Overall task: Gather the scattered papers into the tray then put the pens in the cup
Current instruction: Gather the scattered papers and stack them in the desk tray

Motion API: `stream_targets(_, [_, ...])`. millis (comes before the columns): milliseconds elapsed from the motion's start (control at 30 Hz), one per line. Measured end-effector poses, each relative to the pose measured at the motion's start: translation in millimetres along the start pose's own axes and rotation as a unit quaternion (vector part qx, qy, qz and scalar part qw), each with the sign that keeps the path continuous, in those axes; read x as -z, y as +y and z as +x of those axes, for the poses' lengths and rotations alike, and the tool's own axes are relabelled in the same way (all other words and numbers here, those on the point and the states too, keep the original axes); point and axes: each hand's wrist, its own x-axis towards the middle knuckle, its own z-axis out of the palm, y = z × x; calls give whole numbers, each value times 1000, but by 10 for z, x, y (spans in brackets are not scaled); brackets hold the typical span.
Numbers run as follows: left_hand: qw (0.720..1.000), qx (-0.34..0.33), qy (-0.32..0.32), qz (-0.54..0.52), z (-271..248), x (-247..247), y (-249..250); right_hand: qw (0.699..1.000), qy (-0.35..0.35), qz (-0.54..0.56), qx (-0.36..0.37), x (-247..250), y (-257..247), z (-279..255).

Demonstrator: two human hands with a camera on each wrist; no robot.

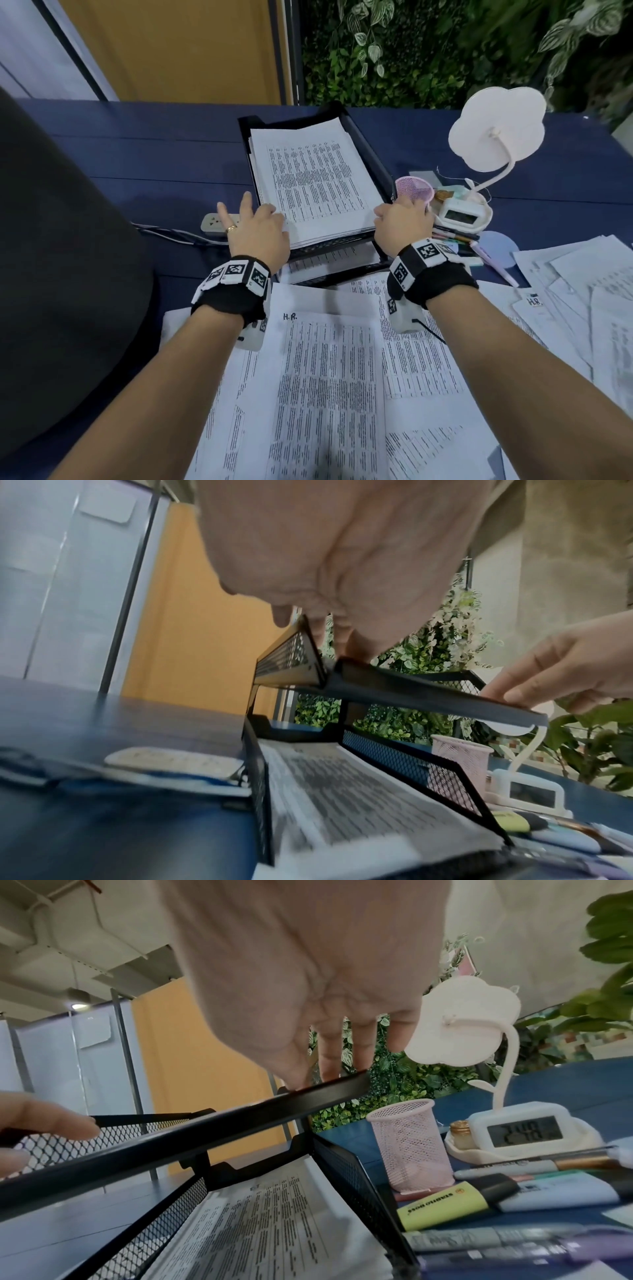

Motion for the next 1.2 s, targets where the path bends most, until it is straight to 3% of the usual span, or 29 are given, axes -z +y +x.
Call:
stream_targets(233, [969,4,74,-234,-474,-260,-21,990,36,136,-5,-108,148,-407])
stream_targets(400, [949,29,104,-295,-832,-529,-86,981,40,188,-26,-368,271,-830])
stream_targets(567, [947,62,17,-315,-1144,-813,-119,969,-72,229,-66,-731,377,-1202])
stream_targets(767, [930,178,-155,-280,-1251,-1067,-166,962,-183,186,-80,-1006,414,-1470])
stream_targets(867, [918,165,-163,-321,-1254,-1121,-169,965,-207,158,-41,-1057,440,-1518])
stream_targets(967, [880,185,-122,-420,-1251,-1075,-126,960,-200,195,-30,-1044,477,-1523])
stream_targets(1100, [839,142,-118,-511,-1264,-1104,-120,931,-166,306,-107,-1057,505,-1537])
stream_targets(1200, [761,176,-84,-619,-1219,-1057,-70,886,-98,414,-184,-1038,549,-1550])
